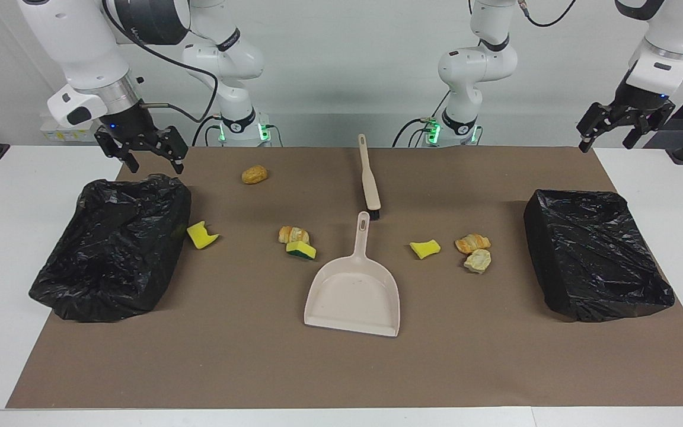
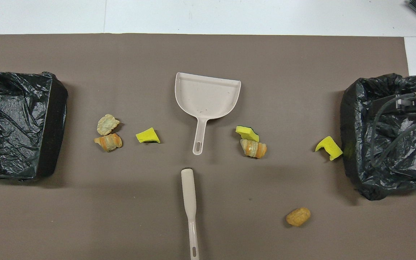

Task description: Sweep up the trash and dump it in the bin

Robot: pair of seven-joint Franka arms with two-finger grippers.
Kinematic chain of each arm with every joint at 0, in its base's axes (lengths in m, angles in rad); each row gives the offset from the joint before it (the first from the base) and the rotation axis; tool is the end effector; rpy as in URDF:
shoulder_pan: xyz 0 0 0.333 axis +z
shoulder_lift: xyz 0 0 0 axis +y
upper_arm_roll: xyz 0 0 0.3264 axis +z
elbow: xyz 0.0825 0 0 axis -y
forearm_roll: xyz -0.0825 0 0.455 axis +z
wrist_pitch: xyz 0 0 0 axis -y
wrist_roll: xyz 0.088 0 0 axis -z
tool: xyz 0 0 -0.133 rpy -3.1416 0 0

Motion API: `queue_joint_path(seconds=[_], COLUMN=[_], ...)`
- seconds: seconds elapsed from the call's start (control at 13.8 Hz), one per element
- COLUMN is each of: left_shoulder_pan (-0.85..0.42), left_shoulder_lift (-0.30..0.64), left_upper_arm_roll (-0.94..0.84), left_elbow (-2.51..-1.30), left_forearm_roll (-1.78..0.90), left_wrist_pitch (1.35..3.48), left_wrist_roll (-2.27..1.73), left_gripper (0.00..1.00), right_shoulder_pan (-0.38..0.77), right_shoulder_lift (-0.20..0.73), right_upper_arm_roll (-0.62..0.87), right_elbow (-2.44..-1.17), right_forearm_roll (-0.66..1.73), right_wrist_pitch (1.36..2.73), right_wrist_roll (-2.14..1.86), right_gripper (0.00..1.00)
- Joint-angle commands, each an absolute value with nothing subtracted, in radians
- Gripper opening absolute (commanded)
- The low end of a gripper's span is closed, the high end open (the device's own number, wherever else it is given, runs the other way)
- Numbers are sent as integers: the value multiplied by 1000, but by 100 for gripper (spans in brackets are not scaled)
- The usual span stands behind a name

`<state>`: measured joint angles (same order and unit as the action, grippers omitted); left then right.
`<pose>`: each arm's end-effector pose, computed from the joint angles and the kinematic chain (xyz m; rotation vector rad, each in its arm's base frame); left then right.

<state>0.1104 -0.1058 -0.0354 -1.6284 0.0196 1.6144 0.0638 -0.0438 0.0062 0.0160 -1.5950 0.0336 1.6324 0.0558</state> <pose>0.5961 0.0463 0.6462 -3.1088 -0.0175 -0.1398 0.6338 -0.0134 0.5974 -3.1043 0.1322 -0.0477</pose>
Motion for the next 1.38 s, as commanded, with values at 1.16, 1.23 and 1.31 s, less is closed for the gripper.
queue_joint_path(seconds=[1.16, 1.23, 1.31], left_shoulder_pan=[78, 78, 78], left_shoulder_lift=[-117, -117, -117], left_upper_arm_roll=[-38, -38, -38], left_elbow=[-1626, -1626, -1626], left_forearm_roll=[35, 35, 35], left_wrist_pitch=[1566, 1566, 1566], left_wrist_roll=[61, 61, 60], left_gripper=[100, 100, 100], right_shoulder_pan=[-48, -48, -48], right_shoulder_lift=[-5, -5, -5], right_upper_arm_roll=[21, 20, 20], right_elbow=[-1605, -1605, -1603], right_forearm_roll=[34, 34, 34], right_wrist_pitch=[1609, 1609, 1609], right_wrist_roll=[77, 77, 77], right_gripper=[100, 100, 100])
